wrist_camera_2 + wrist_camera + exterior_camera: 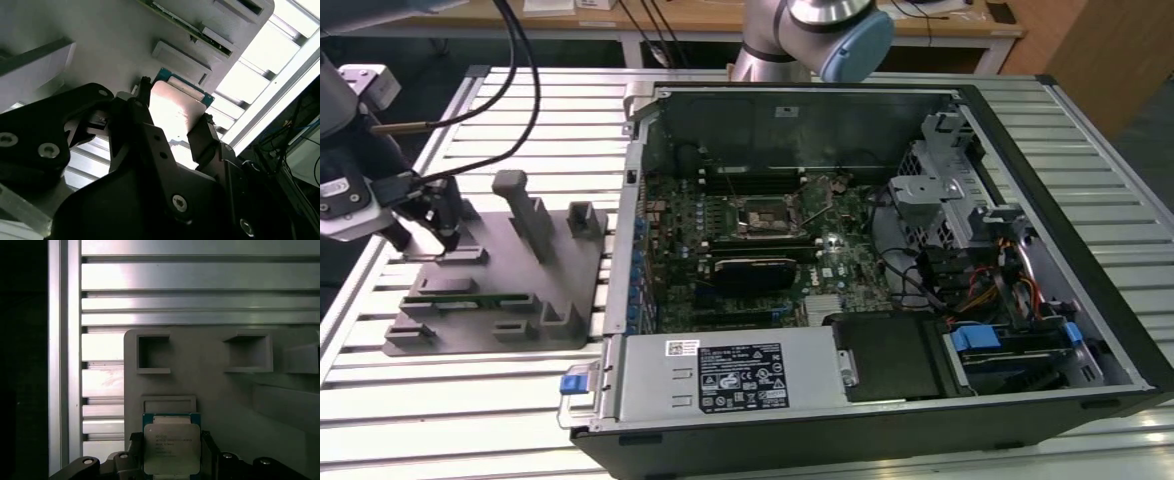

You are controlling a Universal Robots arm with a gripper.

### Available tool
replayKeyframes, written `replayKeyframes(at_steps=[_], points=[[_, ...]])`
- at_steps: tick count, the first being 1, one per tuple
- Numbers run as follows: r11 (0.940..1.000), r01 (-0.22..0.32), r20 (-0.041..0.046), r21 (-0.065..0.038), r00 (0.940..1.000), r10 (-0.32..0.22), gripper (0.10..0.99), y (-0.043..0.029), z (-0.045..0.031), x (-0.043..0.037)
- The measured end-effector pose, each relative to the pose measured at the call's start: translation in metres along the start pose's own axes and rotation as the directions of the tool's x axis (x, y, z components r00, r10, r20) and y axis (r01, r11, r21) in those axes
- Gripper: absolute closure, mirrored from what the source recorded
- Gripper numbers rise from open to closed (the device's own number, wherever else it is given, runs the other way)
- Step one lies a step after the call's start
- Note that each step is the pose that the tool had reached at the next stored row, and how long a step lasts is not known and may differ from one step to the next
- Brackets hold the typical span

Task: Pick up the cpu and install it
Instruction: 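Pick up the cpu and move it towards the insertion slot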

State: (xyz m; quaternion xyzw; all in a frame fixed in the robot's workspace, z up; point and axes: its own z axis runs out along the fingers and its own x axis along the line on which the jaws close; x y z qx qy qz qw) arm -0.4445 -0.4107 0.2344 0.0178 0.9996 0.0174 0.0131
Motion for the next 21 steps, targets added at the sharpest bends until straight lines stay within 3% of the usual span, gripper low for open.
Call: replayKeyframes(at_steps=[21], points=[[1.0,0.0,0.0046,0.0,1.0,0.0,0.541,0.0015,-0.0431,-0.0011]])
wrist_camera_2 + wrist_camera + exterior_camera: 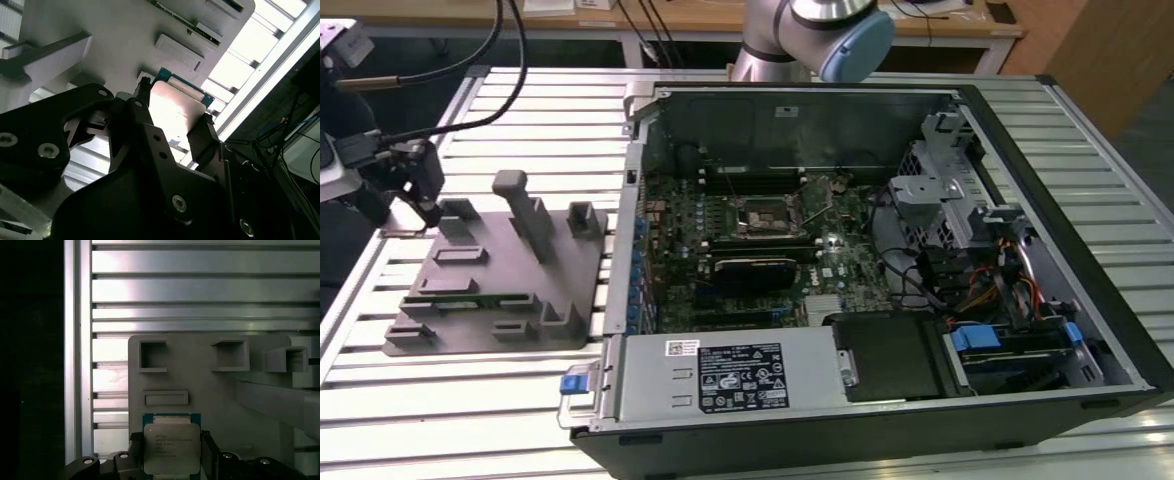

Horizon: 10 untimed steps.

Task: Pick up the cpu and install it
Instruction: 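Pick up the cpu and move it towards the insertion slot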

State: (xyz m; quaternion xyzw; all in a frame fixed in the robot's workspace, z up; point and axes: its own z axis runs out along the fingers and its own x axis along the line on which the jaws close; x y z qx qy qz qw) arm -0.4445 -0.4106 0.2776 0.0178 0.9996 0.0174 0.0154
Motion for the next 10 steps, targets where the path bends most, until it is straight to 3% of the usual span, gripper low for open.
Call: replayKeyframes(at_steps=[10], points=[[1.0,0.0,0.0004,0.0,1.0,0.0,0.541,0.0008,-0.0233,-0.0007]])
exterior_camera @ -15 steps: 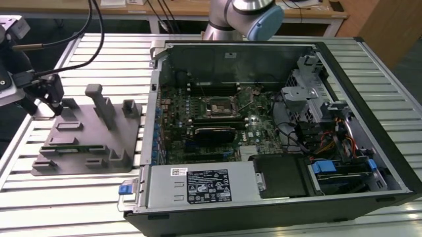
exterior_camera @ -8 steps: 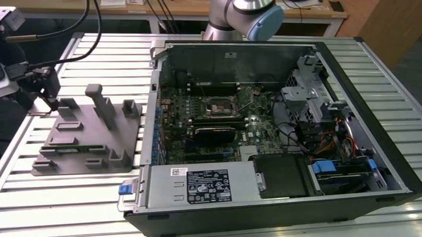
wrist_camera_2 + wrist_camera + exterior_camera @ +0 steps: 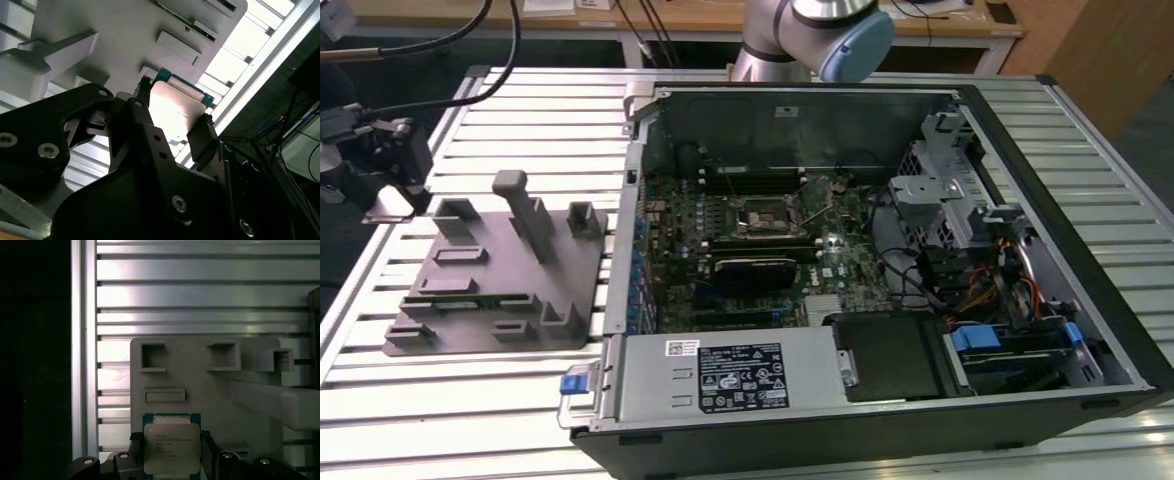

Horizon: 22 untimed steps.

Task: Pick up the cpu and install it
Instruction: 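Pick up the cpu and move it towards the insertion slot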

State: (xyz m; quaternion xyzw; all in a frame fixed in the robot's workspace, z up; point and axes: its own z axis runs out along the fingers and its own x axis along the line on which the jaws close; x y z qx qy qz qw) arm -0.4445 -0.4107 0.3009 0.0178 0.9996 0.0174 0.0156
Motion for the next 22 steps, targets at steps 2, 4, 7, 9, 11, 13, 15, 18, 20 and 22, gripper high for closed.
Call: replayKeyframes(at_steps=[2,4,7,9,11,13,15,18,20,22], points=[[1.0,0.0,0.0001,0.0,1.0,0.0,0.541,0.0002,-0.0047,-0.0002],[1.0,0.0,0.0001,0.0,1.0,0.0,0.541,0.0004,-0.0097,-0.0003],[1.0,0.0,0.0002,0.0,1.0,0.0,0.541,0.0006,-0.0169,-0.0005],[1.0,0.0,0.0003,0.0,1.0,0.0,0.541,0.0009,-0.0248,-0.0008],[1.0,0.0,0.0005,0.0,1.0,0.0,0.541,0.0011,-0.0302,-0.0009],[1.0,0.0,0.0006,0.0,1.0,0.0,0.541,0.0013,-0.0356,-0.0011],[1.0,0.0,0.0006,0.0,1.0,0.0,0.541,0.0015,-0.0412,-0.0013],[1.0,0.0,0.0009,0.0,1.0,0.0,0.541,0.0018,-0.0506,-0.0016],[1.0,0.0,0.001,0.0,1.0,0.0,0.541,0.002,-0.0573,-0.0018],[1.0,0.0,0.0011,0.0,1.0,0.0,0.541,0.0023,-0.0638,-0.002]])
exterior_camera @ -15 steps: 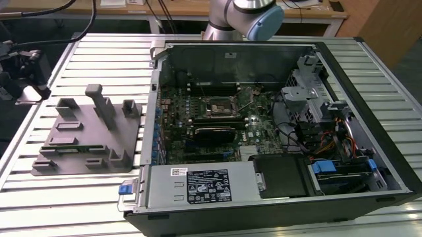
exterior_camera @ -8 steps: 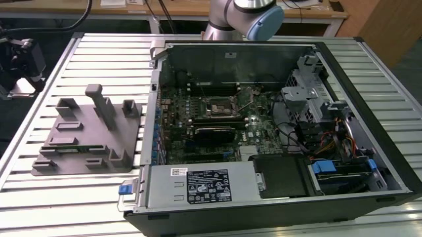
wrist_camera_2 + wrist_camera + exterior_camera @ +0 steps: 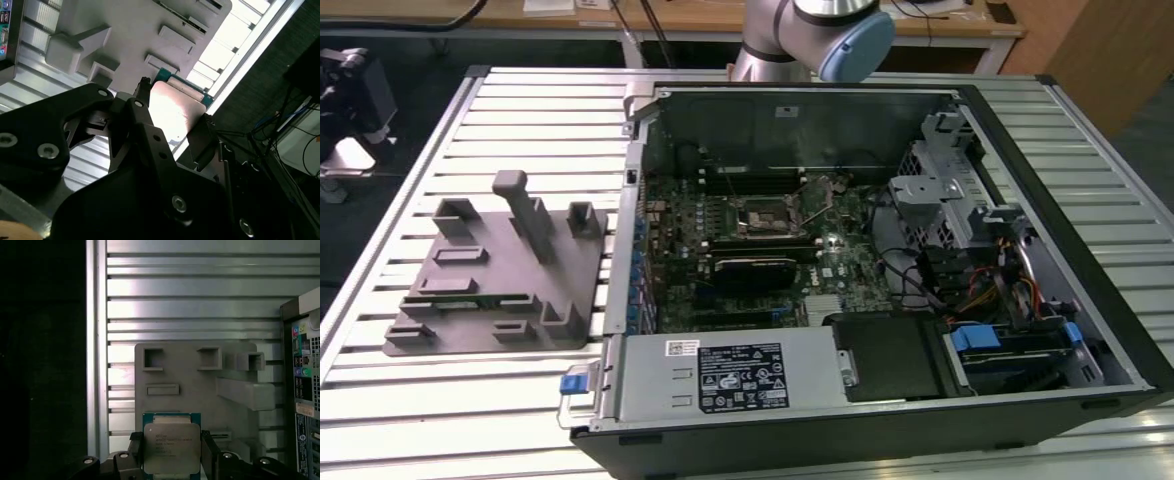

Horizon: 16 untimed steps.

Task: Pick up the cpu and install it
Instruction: 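Pick up the cpu and move it towards the insertion slot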

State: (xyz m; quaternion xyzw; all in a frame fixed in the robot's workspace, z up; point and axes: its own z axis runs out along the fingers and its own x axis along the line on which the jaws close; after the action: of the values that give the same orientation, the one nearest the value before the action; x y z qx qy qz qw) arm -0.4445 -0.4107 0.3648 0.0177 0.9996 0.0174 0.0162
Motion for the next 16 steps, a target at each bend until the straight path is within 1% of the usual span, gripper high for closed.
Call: replayKeyframes(at_steps=[5,8,16], points=[[1.0,0.0,0.0003,0.0,1.0,0.0,0.541,0.0005,-0.014,-0.0005],[1.0,0.0,0.0005,0.0,1.0,0.0,0.541,0.0007,-0.0194,-0.0006],[1.0,0.0,0.0003,0.0,1.0,0.0,0.541,0.0009,-0.02,-0.0014]])
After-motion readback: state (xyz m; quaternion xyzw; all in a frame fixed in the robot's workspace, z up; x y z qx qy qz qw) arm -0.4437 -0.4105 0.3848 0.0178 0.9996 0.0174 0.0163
